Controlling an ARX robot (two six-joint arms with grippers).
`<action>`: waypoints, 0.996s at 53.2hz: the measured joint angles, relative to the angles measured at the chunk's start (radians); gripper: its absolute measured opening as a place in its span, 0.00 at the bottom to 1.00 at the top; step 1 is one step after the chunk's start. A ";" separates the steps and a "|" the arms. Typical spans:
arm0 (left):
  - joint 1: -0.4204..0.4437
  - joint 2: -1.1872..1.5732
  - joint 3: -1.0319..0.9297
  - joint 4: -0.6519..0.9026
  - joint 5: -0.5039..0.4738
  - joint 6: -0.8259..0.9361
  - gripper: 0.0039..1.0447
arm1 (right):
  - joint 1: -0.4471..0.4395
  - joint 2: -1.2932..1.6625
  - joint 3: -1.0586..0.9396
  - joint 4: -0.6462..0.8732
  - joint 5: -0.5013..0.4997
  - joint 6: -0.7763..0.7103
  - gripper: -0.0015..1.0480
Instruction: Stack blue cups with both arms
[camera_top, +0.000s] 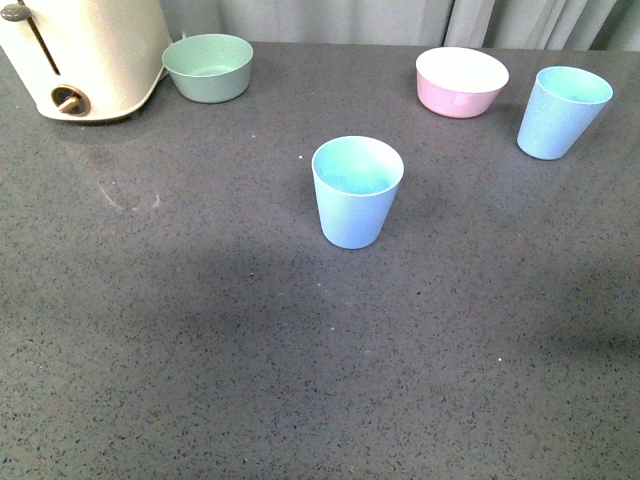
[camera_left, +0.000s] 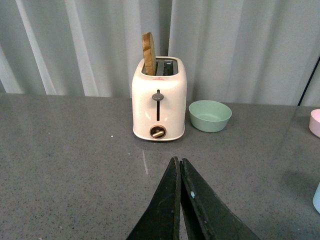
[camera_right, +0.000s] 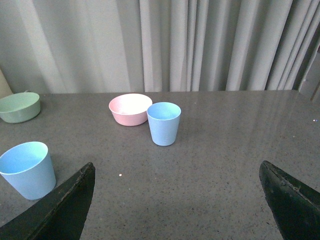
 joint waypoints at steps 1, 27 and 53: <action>0.000 -0.010 0.000 -0.009 0.000 0.000 0.01 | 0.000 0.000 0.000 0.000 0.000 0.000 0.91; 0.000 -0.212 0.000 -0.209 0.000 0.000 0.01 | 0.000 0.000 0.000 0.000 0.000 0.000 0.91; 0.000 -0.405 0.000 -0.408 0.000 0.000 0.01 | 0.000 0.000 0.000 0.000 0.000 0.000 0.91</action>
